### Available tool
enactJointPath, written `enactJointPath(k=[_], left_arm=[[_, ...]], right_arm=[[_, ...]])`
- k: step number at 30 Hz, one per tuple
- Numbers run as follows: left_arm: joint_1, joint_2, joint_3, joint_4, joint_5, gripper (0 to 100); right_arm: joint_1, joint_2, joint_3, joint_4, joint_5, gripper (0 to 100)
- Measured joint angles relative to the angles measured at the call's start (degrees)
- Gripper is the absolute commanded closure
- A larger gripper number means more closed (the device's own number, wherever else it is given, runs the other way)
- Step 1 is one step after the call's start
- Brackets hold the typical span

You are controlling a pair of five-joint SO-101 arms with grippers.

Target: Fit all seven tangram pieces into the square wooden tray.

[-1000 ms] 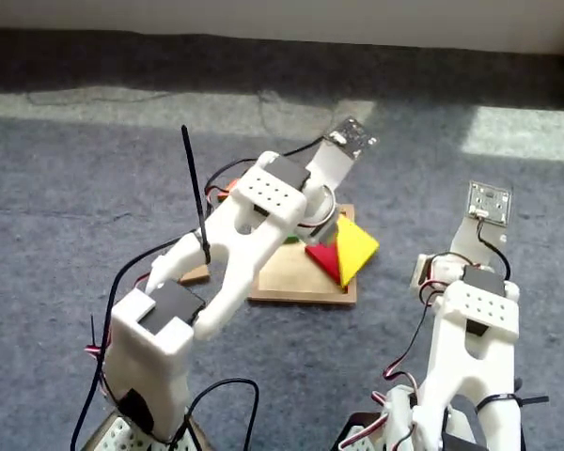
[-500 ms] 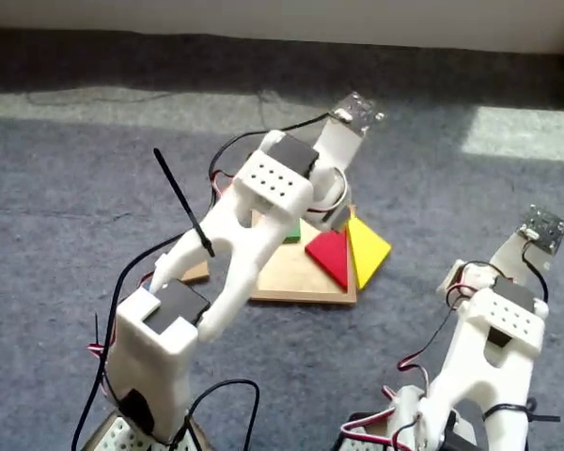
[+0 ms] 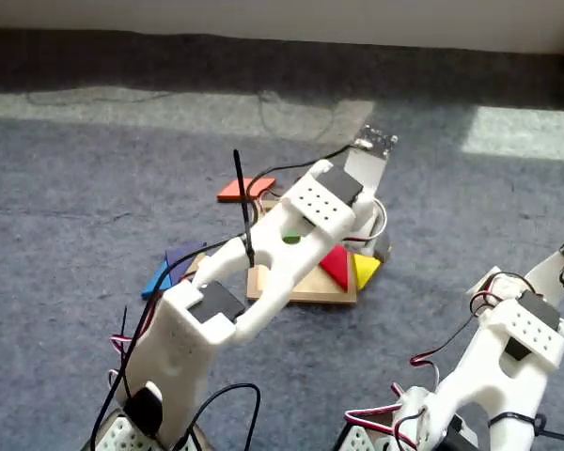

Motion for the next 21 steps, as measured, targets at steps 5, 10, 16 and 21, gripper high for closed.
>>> enactJointPath(k=[5, 10, 16, 21], left_arm=[[0.3, 6.2, -3.8, -1.1, 0.4, 68], [-3.2, 7.1, -7.3, 5.2, 0.4, 68], [-7.2, 7.1, -9.3, 13.7, 0.4, 68], [-8.5, 6.6, -9.4, 17.8, 0.4, 68]], right_arm=[[0.0, 0.0, 0.0, -0.9, -0.1, 98.8], [0.0, 0.0, 0.0, -2.4, -0.1, 98.8], [-0.7, 0.0, 0.0, -2.5, -0.1, 98.8], [-0.8, 0.0, 0.0, -2.5, -0.1, 98.8]])
